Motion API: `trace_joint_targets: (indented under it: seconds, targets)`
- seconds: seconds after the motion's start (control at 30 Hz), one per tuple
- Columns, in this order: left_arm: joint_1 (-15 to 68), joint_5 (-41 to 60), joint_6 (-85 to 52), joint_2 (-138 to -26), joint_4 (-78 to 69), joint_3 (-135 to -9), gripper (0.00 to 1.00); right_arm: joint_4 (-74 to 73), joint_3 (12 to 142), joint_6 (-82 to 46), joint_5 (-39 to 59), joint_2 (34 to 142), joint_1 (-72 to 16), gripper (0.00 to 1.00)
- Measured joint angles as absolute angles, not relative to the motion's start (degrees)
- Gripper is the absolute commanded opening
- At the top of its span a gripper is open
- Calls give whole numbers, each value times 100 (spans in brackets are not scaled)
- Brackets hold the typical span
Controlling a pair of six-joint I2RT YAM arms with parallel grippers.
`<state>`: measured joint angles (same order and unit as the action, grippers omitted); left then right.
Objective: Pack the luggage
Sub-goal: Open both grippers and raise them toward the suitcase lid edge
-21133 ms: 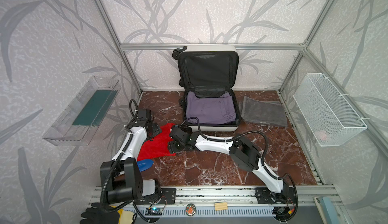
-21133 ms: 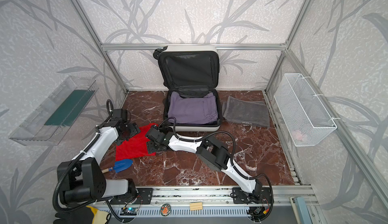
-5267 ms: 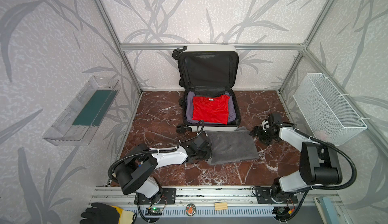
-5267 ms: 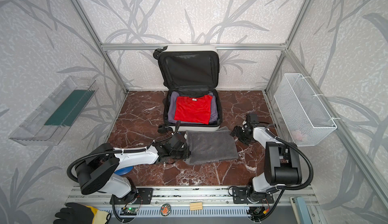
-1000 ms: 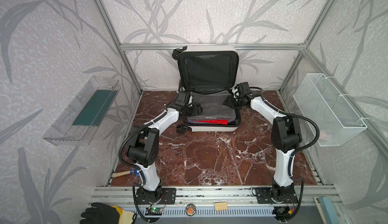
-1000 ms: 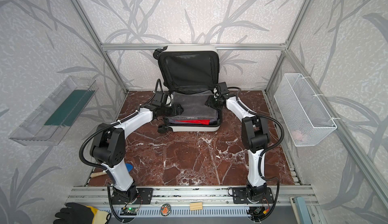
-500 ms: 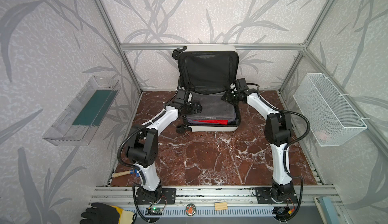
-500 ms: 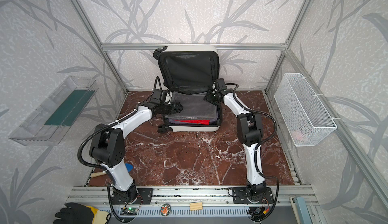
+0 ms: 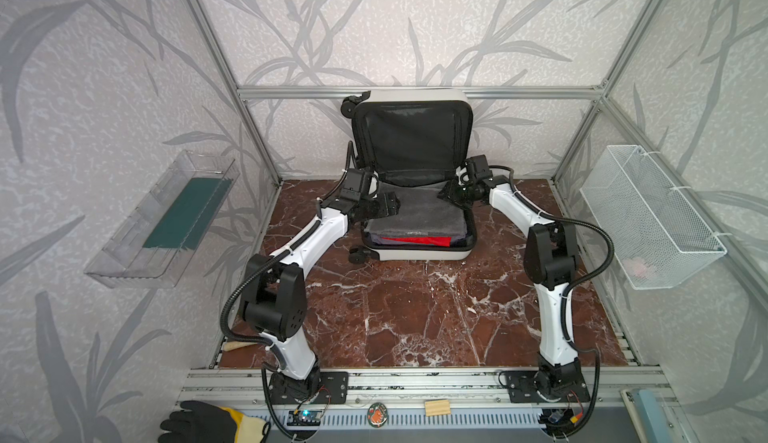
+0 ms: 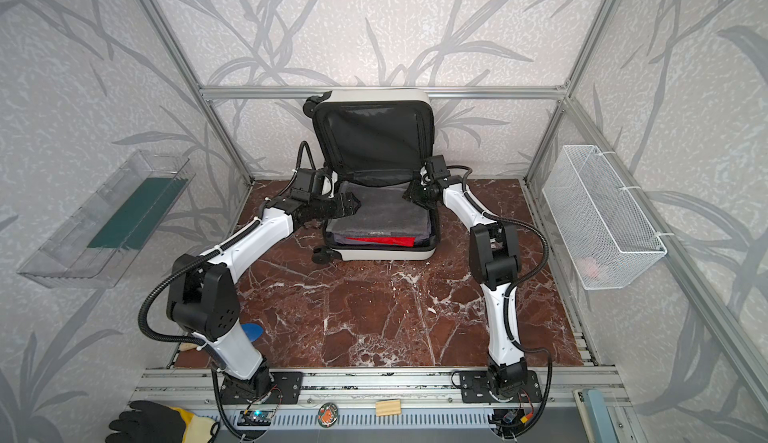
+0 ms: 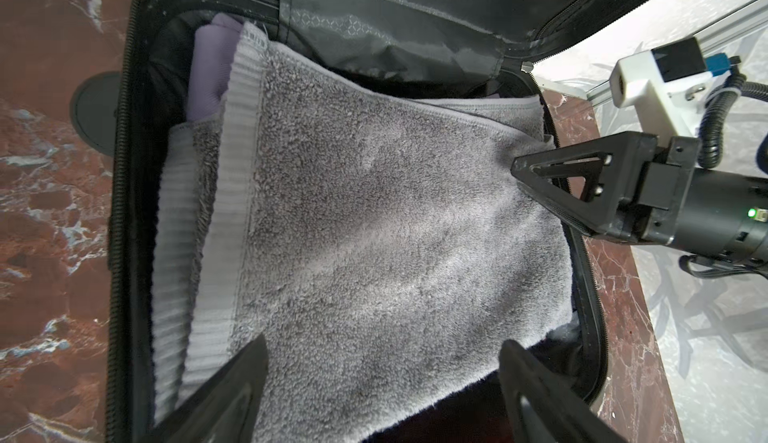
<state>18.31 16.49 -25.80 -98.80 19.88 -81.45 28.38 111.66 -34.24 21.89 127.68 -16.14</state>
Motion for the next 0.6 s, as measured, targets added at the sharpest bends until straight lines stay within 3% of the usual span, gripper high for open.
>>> trace_joint_targets:
  seconds: [0.17, 0.37, 0.6]
  targets:
    - [1806, 1573, -2600, -9402, 2018, -8051, 91, 2810, 10890, -3426, 2364, 12132, -1616, 69]
    - [1492, 1472, -2571, -8672, 1968, -8044, 94, 2506, 10114, -3389, 2471, 10884, -1623, 77]
    - [720, 1616, -2447, -9056, 1883, -8862, 89, 2147, 8954, -3253, 2300, 9771, -1614, 86]
